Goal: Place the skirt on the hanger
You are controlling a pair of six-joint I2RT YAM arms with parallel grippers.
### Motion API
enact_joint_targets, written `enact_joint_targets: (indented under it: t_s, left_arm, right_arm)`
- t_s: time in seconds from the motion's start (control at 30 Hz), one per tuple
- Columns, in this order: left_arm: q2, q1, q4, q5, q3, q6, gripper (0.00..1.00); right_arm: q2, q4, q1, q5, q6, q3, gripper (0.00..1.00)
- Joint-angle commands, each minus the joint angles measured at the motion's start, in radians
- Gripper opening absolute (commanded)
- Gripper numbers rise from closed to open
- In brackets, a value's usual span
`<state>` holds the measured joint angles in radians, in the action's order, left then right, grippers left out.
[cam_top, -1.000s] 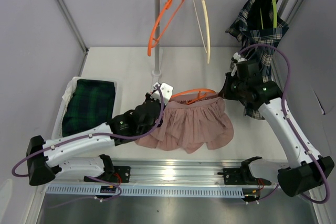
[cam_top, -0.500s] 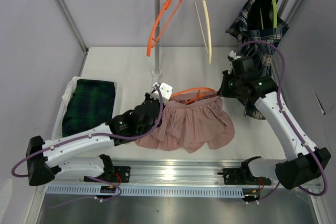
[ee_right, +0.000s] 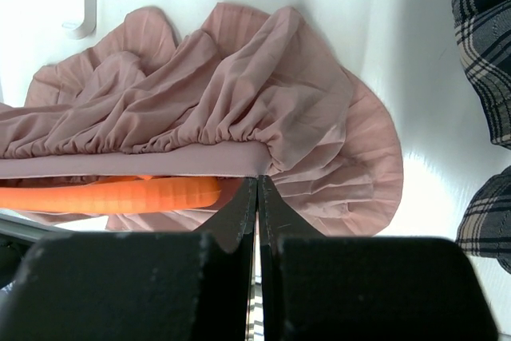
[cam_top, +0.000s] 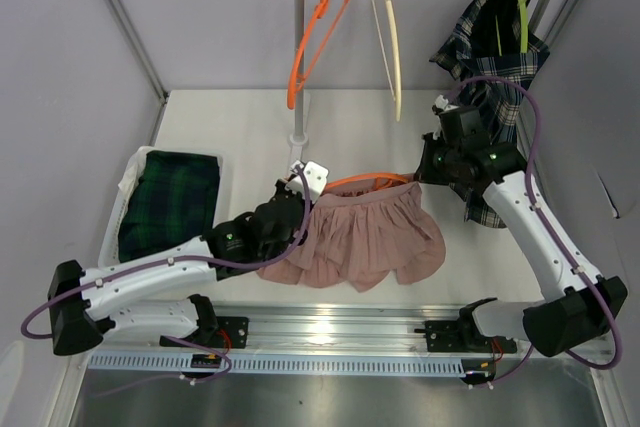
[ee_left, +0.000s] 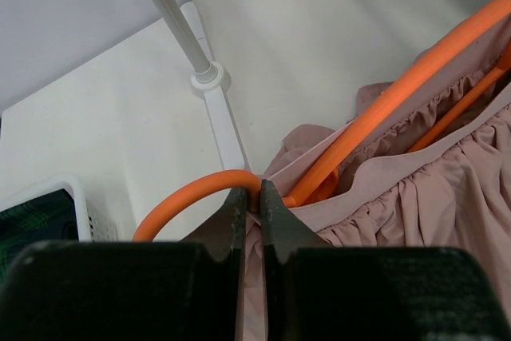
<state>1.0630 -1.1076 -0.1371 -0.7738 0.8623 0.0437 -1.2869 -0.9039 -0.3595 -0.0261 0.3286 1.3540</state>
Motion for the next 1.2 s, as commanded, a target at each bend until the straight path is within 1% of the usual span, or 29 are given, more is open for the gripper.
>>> enact_joint_targets:
  t_s: [0.0, 0.17, 0.3, 0.37, 0.4, 0.43, 0.47, 0.5, 0.67, 0.83, 1.03, 1.17]
  left_arm:
    - [0.005, 0.003, 0.016, -0.015, 0.007, 0.028, 0.00]
    - [0.034, 0.003, 0.007, -0.001, 0.033, 0.038, 0.00]
    - [0.052, 0.003, 0.014, 0.024, 0.075, 0.048, 0.00]
    - [0.075, 0.003, -0.018, 0.030, 0.159, 0.054, 0.00]
    - [0.103, 0.003, -0.034, 0.036, 0.181, 0.059, 0.00]
    - [0.113, 0.003, -0.047, 0.044, 0.234, 0.061, 0.00]
    - [0.124, 0.003, -0.073, 0.059, 0.256, 0.061, 0.00]
    - [0.132, 0.003, -0.079, 0.070, 0.314, 0.064, 0.00]
    - [0.172, 0.003, -0.147, 0.172, 0.414, 0.042, 0.00]
    - [0.209, -0.004, -0.197, 0.280, 0.498, 0.027, 0.00]
    - [0.267, -0.035, -0.236, 0.317, 0.575, 0.028, 0.00]
    - [0.282, -0.037, -0.251, 0.343, 0.607, 0.024, 0.00]
  right_arm:
    - [0.015, 0.000, -0.013, 0.058, -0.011, 0.072, 0.00]
    - [0.027, -0.035, -0.041, 0.095, -0.008, 0.122, 0.00]
    - [0.040, -0.069, -0.094, 0.112, 0.012, 0.168, 0.00]
    - [0.034, -0.084, -0.156, 0.132, 0.021, 0.207, 0.00]
    - [0.028, -0.102, -0.180, 0.165, 0.026, 0.227, 0.00]
    - [0.023, -0.113, -0.229, 0.184, 0.038, 0.246, 0.00]
    - [0.012, -0.121, -0.251, 0.198, 0.041, 0.288, 0.00]
    - [0.009, -0.136, -0.269, 0.216, 0.044, 0.310, 0.00]
    - [-0.015, -0.151, -0.354, 0.244, 0.067, 0.388, 0.00]
    - [-0.034, -0.147, -0.397, 0.258, 0.078, 0.412, 0.00]
    - [-0.058, -0.145, -0.432, 0.249, 0.086, 0.470, 0.00]
    - [-0.049, -0.158, -0.434, 0.267, 0.082, 0.458, 0.00]
